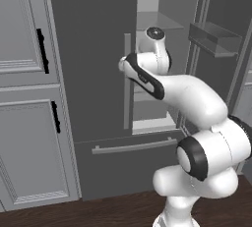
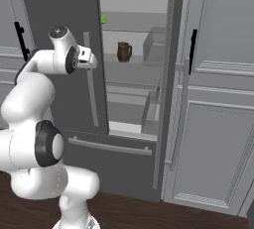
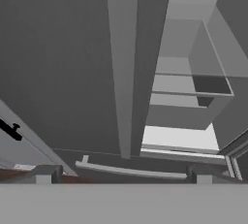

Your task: Grab a lemon wedge from the fridge and one ice cube from the ice bowl, and put them in the glass of lemonade.

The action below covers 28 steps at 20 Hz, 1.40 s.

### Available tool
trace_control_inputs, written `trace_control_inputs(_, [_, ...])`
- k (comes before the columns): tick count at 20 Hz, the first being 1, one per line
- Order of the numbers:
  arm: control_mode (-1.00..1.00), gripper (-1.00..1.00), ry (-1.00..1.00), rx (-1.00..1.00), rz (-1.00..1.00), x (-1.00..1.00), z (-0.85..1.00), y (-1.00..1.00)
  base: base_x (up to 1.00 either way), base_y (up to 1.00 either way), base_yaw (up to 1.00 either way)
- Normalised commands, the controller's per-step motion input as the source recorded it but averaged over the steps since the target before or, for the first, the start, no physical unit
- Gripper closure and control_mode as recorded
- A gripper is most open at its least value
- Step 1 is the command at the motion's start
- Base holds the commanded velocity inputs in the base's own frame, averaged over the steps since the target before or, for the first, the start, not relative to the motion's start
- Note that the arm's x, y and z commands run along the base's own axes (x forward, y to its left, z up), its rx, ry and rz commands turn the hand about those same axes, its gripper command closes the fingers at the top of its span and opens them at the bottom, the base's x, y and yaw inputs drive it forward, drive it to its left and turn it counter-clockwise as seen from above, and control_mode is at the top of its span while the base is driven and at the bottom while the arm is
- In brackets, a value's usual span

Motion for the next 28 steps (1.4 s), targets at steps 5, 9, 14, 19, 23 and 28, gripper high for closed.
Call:
trace_control_inputs(5, [-1.00,-1.00,0.00,0.00,0.00,0.67,-0.44,0.12,0.00,0.00,0.00])
trace_control_inputs(9, [-1.00,-1.00,-0.02,0.00,0.00,0.71,-0.28,0.21,0.00,0.00,0.00])
trace_control_inputs(14, [-1.00,-1.00,-0.09,0.00,0.00,0.27,0.23,0.02,0.00,0.00,0.00])
trace_control_inputs(19, [-1.00,-1.00,-0.05,0.00,0.00,0.09,0.38,0.00,0.00,0.00,0.00])
trace_control_inputs(23, [-1.00,-1.00,-0.03,0.00,0.00,0.51,-0.10,-0.05,0.00,0.00,0.00])
trace_control_inputs(28, [-1.00,-1.00,-0.03,0.00,0.00,0.48,-0.21,0.00,0.00,0.00,0.00])
